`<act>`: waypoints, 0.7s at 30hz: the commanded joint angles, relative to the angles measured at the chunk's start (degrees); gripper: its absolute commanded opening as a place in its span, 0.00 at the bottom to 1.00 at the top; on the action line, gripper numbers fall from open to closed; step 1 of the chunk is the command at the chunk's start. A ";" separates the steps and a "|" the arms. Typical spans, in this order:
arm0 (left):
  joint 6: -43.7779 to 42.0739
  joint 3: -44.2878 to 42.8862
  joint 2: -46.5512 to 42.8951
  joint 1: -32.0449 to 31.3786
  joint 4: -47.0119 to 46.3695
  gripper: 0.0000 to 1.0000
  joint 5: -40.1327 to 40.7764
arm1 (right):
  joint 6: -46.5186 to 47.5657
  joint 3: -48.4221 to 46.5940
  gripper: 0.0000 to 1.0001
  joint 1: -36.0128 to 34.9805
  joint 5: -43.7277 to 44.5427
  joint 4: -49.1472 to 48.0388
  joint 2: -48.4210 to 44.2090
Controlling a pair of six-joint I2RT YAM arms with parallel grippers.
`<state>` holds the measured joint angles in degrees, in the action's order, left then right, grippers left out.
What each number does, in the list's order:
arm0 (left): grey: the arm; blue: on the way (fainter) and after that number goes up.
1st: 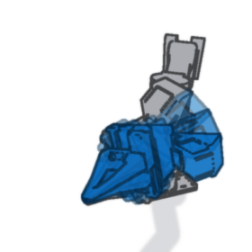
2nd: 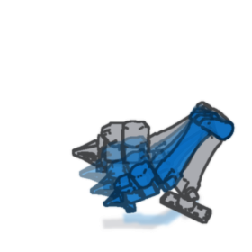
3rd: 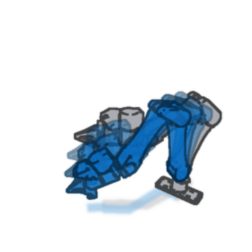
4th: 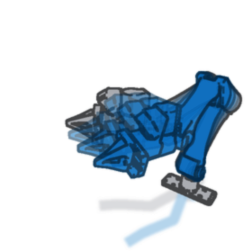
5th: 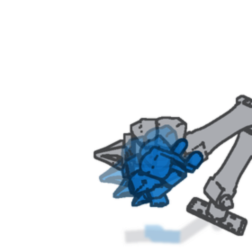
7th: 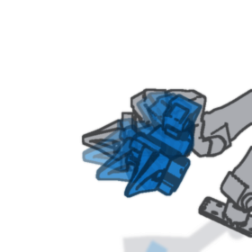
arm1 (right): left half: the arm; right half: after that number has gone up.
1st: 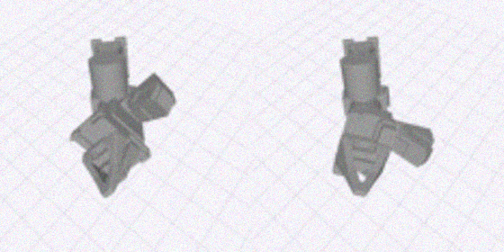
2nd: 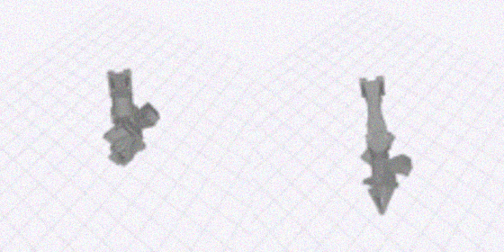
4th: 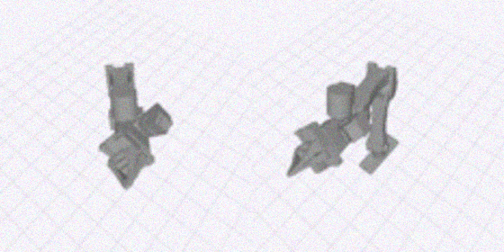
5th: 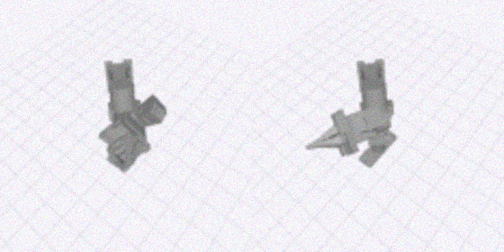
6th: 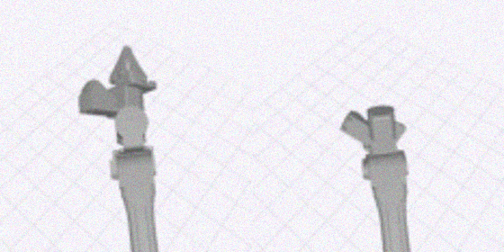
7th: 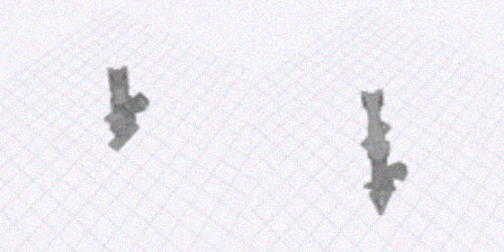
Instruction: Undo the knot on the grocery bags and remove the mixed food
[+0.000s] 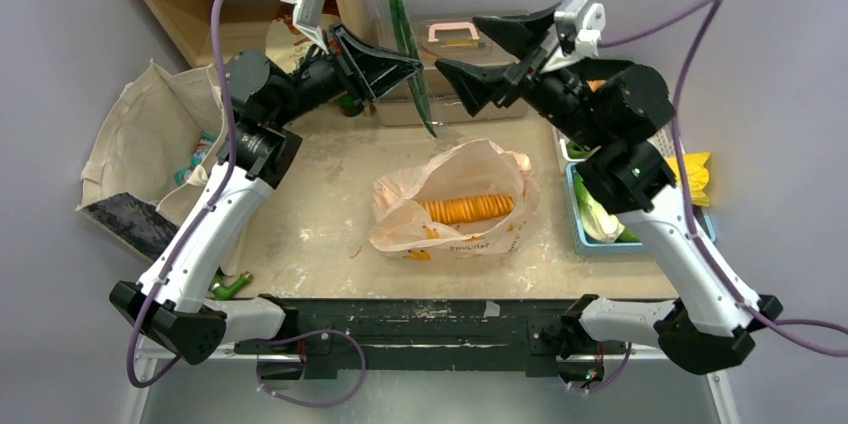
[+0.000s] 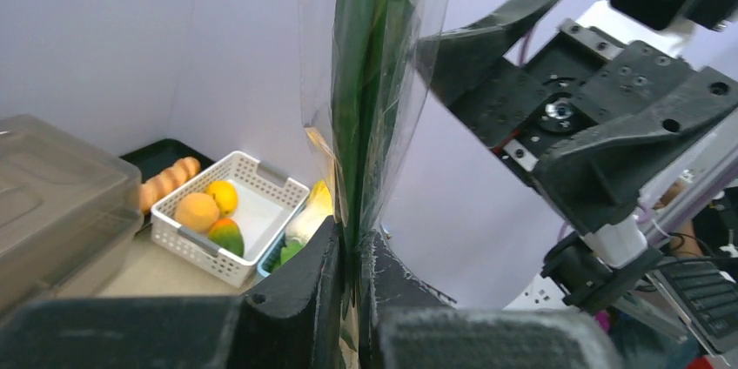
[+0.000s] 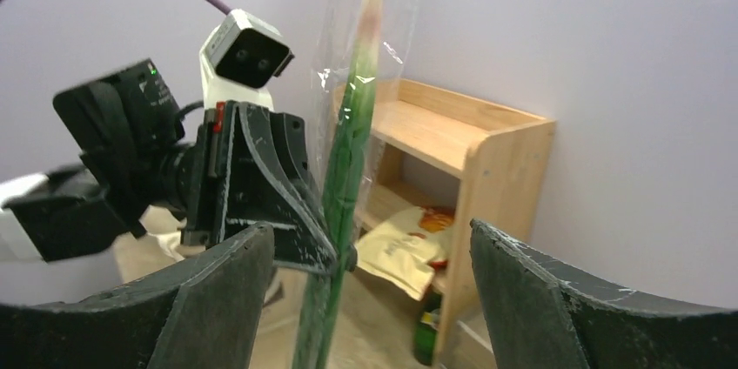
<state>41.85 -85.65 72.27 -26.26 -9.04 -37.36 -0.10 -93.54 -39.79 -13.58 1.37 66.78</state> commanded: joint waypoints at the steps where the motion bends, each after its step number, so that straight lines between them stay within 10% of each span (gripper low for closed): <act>1: 7.11 0.75 0.27 0.07 -10.79 0.00 -2.69 | -13.04 -3.79 0.78 0.15 -1.58 -12.37 4.83; 21: 5.74 1.93 0.46 -0.52 -9.80 0.00 -7.15 | -18.95 -9.67 0.51 -0.63 -9.93 -12.62 12.07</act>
<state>47.44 -83.72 73.19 -26.39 -17.45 -43.11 -17.76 -100.77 -40.16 -20.91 -10.46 78.59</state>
